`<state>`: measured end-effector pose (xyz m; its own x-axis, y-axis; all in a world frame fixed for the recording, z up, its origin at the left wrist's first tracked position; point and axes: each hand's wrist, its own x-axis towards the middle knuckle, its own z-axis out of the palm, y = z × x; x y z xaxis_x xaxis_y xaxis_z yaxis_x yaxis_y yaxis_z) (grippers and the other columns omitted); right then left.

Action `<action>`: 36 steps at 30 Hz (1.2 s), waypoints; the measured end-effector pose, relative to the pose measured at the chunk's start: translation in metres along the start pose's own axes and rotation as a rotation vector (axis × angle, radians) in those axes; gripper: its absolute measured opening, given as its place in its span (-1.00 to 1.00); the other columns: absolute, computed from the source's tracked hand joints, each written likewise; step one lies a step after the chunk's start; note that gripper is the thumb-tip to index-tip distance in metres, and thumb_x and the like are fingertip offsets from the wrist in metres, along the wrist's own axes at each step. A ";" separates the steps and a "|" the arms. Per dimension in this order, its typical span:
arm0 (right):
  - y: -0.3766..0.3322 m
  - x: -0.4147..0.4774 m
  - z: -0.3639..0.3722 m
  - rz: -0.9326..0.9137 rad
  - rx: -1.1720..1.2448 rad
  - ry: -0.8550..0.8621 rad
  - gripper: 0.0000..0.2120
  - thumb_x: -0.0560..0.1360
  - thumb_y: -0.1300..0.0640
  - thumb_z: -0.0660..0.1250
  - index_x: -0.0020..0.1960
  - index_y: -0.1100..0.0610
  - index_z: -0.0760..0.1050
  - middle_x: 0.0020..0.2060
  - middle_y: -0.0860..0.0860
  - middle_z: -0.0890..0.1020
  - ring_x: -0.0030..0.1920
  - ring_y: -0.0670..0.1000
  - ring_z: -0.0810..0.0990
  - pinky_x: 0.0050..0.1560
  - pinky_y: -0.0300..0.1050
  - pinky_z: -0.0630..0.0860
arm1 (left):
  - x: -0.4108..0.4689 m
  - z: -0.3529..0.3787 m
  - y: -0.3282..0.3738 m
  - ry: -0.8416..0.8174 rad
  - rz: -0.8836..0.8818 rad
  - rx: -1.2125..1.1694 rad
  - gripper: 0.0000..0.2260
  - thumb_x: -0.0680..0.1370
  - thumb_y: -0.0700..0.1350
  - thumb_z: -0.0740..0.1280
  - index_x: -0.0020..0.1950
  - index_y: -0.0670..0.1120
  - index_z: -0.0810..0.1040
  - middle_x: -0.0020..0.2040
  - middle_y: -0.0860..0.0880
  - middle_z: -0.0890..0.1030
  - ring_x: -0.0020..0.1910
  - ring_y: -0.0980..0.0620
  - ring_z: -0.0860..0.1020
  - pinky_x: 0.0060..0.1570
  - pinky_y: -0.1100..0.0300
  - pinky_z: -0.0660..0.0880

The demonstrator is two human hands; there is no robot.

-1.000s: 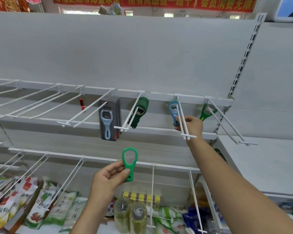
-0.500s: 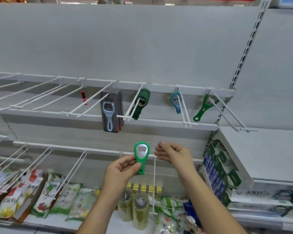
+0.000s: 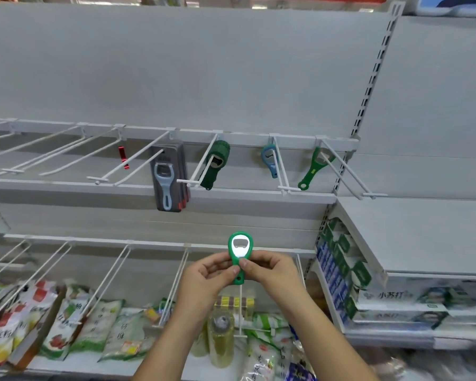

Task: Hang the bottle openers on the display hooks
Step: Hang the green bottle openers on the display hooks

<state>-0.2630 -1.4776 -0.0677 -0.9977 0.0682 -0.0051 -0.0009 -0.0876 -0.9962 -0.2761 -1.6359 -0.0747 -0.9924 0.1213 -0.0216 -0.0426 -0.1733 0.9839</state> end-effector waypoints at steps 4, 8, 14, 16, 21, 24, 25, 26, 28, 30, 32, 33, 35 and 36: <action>0.001 -0.004 -0.007 -0.003 0.048 0.036 -0.79 0.49 0.29 0.44 0.12 0.29 0.65 -0.04 0.20 0.73 0.05 0.20 0.70 0.13 0.04 0.64 | 0.002 0.009 0.006 -0.008 0.007 -0.014 -0.71 0.43 -0.40 0.45 0.11 -0.16 0.67 -0.06 -0.12 0.75 -0.06 -0.01 0.71 -0.08 0.18 0.62; -0.001 -0.012 -0.028 0.000 0.086 0.083 -0.79 0.49 0.31 0.43 0.12 0.32 0.64 -0.06 0.24 0.73 0.02 0.21 0.71 0.09 0.00 0.65 | 0.008 0.024 0.019 -0.016 0.040 -0.015 -0.72 0.44 -0.37 0.47 0.10 -0.13 0.67 -0.05 -0.10 0.75 -0.05 -0.01 0.71 -0.06 0.17 0.63; 0.021 -0.022 -0.063 0.084 0.102 0.202 -0.81 0.48 0.32 0.45 0.08 0.33 0.63 -0.11 0.22 0.74 -0.02 0.21 0.72 0.00 -0.07 0.67 | 0.012 0.056 0.042 -0.072 0.085 -0.065 -0.81 0.45 -0.35 0.47 0.01 -0.15 0.68 -0.13 -0.09 0.75 -0.17 0.05 0.71 -0.17 0.26 0.62; 0.029 -0.024 -0.072 0.112 0.105 0.238 -0.81 0.47 0.33 0.45 0.09 0.32 0.64 -0.12 0.21 0.74 -0.04 0.20 0.72 -0.02 -0.08 0.67 | 0.012 0.065 0.046 -0.080 0.087 -0.085 -0.84 0.44 -0.36 0.47 -0.02 -0.18 0.68 -0.17 -0.10 0.75 -0.22 0.05 0.70 -0.22 0.30 0.60; 0.037 -0.030 -0.087 0.112 0.051 0.265 -0.79 0.45 0.31 0.48 0.08 0.21 0.65 -0.10 0.16 0.74 -0.01 0.17 0.71 -0.06 -0.15 0.65 | 0.016 0.078 0.050 -0.064 0.076 -0.126 -0.87 0.44 -0.33 0.48 -0.06 -0.17 0.68 -0.16 -0.13 0.74 -0.18 -0.02 0.71 -0.15 0.19 0.65; 0.036 -0.031 -0.090 0.093 0.010 0.265 -0.79 0.45 0.27 0.49 0.09 0.17 0.66 -0.07 0.14 0.74 0.00 0.13 0.71 -0.04 -0.19 0.64 | 0.017 0.080 0.050 -0.050 0.075 -0.128 -0.86 0.45 -0.30 0.48 -0.01 -0.17 0.68 -0.12 -0.15 0.74 -0.12 -0.07 0.71 -0.06 0.11 0.66; 0.036 -0.031 -0.091 0.089 0.006 0.264 -0.79 0.46 0.27 0.49 0.09 0.17 0.66 -0.06 0.15 0.74 0.01 0.13 0.71 -0.04 -0.20 0.64 | 0.017 0.081 0.050 -0.047 0.075 -0.127 -0.86 0.45 -0.30 0.47 0.00 -0.17 0.68 -0.11 -0.16 0.74 -0.11 -0.08 0.71 -0.05 0.11 0.66; 0.036 -0.031 -0.092 0.087 0.006 0.263 -0.79 0.46 0.27 0.49 0.09 0.17 0.66 -0.05 0.15 0.74 0.01 0.13 0.71 -0.04 -0.20 0.64 | 0.016 0.082 0.050 -0.046 0.077 -0.122 -0.86 0.46 -0.31 0.47 0.00 -0.17 0.68 -0.11 -0.16 0.74 -0.11 -0.07 0.71 -0.06 0.12 0.66; 0.038 -0.032 -0.093 0.089 0.004 0.262 -0.80 0.46 0.28 0.49 0.08 0.16 0.66 -0.06 0.15 0.74 0.01 0.13 0.71 -0.04 -0.21 0.63 | 0.013 0.082 0.050 -0.048 0.090 -0.111 -0.85 0.46 -0.32 0.46 0.00 -0.17 0.68 -0.12 -0.14 0.74 -0.13 -0.04 0.71 -0.12 0.18 0.65; 0.040 -0.032 -0.095 0.093 0.000 0.258 -0.80 0.46 0.27 0.49 0.08 0.15 0.67 -0.07 0.13 0.74 0.00 0.12 0.71 -0.04 -0.20 0.63 | 0.008 0.081 0.049 -0.045 0.111 -0.103 -0.84 0.45 -0.32 0.46 -0.01 -0.16 0.68 -0.14 -0.12 0.74 -0.16 0.01 0.70 -0.17 0.24 0.63; 0.042 -0.031 -0.096 0.102 0.003 0.254 -0.80 0.46 0.27 0.49 0.08 0.14 0.67 -0.08 0.12 0.74 0.00 0.11 0.71 -0.03 -0.20 0.63 | 0.003 0.078 0.048 -0.032 0.135 -0.099 -0.84 0.43 -0.31 0.47 -0.02 -0.15 0.68 -0.15 -0.09 0.74 -0.18 0.05 0.70 -0.20 0.28 0.61; 0.043 -0.031 -0.096 0.105 0.002 0.253 -0.80 0.46 0.27 0.48 0.08 0.14 0.67 -0.08 0.11 0.75 0.00 0.10 0.72 -0.03 -0.19 0.63 | 0.002 0.077 0.048 -0.027 0.143 -0.099 -0.84 0.43 -0.31 0.47 -0.01 -0.15 0.68 -0.15 -0.09 0.74 -0.19 0.06 0.70 -0.20 0.29 0.60; 0.045 -0.030 -0.096 0.104 -0.005 0.245 -0.81 0.46 0.27 0.48 0.07 0.13 0.67 -0.08 0.10 0.75 -0.01 0.10 0.72 0.00 -0.16 0.64 | 0.001 0.076 0.050 -0.027 0.153 -0.100 -0.83 0.43 -0.32 0.47 -0.01 -0.17 0.68 -0.14 -0.10 0.74 -0.18 0.06 0.70 -0.19 0.29 0.60; 0.045 -0.030 -0.096 0.102 -0.008 0.236 -0.81 0.47 0.26 0.48 0.08 0.13 0.67 -0.09 0.10 0.75 -0.01 0.10 0.72 0.02 -0.15 0.64 | 0.001 0.076 0.051 -0.031 0.157 -0.098 -0.83 0.44 -0.33 0.47 -0.01 -0.17 0.68 -0.14 -0.10 0.74 -0.18 0.05 0.70 -0.19 0.28 0.61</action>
<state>-0.2264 -1.3886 -0.1212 -0.9491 0.2893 -0.1244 0.1000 -0.0977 -0.9902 -0.2708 -1.5702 -0.0111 -0.9838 0.1149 0.1377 0.0999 -0.2862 0.9529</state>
